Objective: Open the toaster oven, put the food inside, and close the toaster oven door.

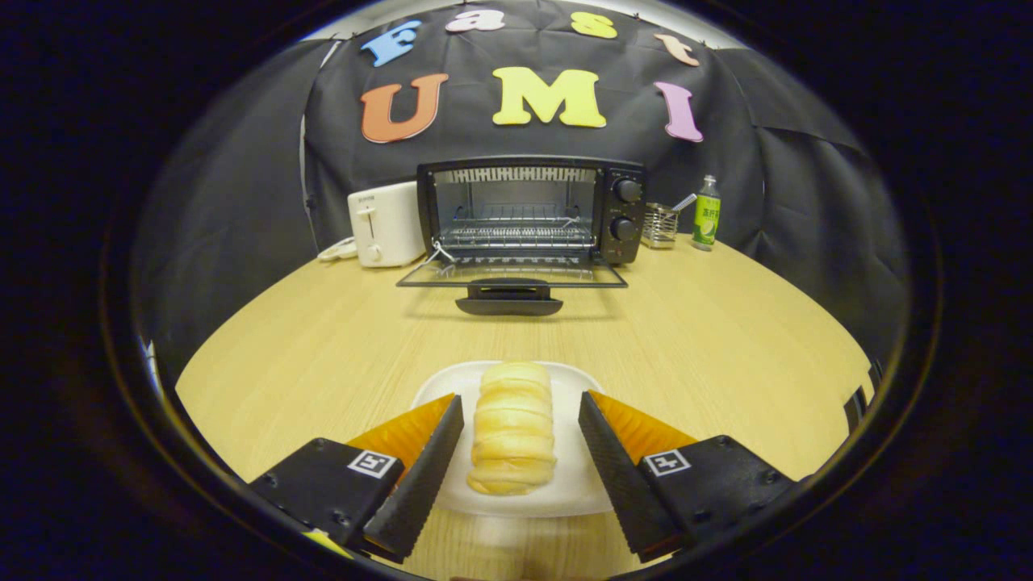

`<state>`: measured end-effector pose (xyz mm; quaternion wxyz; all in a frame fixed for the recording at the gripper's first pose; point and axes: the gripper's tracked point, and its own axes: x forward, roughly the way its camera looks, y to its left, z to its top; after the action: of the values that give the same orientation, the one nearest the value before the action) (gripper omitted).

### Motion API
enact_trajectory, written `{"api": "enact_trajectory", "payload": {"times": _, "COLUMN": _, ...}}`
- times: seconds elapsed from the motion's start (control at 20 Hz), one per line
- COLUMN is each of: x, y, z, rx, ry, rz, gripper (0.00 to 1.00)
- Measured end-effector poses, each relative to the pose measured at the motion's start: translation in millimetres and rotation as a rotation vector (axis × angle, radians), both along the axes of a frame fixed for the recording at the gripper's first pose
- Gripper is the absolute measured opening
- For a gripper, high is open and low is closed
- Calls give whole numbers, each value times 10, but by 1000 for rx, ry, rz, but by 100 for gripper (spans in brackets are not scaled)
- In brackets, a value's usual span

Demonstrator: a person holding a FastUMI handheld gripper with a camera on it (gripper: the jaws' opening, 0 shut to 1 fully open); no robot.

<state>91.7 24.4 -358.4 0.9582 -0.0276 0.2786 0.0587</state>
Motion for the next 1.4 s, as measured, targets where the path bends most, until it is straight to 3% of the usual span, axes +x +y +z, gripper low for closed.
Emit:
{"api": "enact_trajectory", "payload": {"times": 0.3, "x": -5, "y": -17, "z": -85, "rx": 41, "ry": 63, "rz": -26, "gripper": 90}}
{"api": "enact_trajectory", "payload": {"times": 0.6, "x": -35, "y": 35, "z": -104, "rx": 67, "ry": 104, "rz": -18, "gripper": 73}}
{"api": "enact_trajectory", "payload": {"times": 0.75, "x": -52, "y": -6, "z": -96, "rx": 89, "ry": 97, "rz": -38, "gripper": 69}}
{"api": "enact_trajectory", "payload": {"times": 1.2, "x": 90, "y": -88, "z": 334, "rx": 242, "ry": 20, "rz": -72, "gripper": 67}}
{"api": "enact_trajectory", "payload": {"times": 1.4, "x": 201, "y": 52, "z": 676, "rx": 416, "ry": -14, "rz": -41, "gripper": 67}}
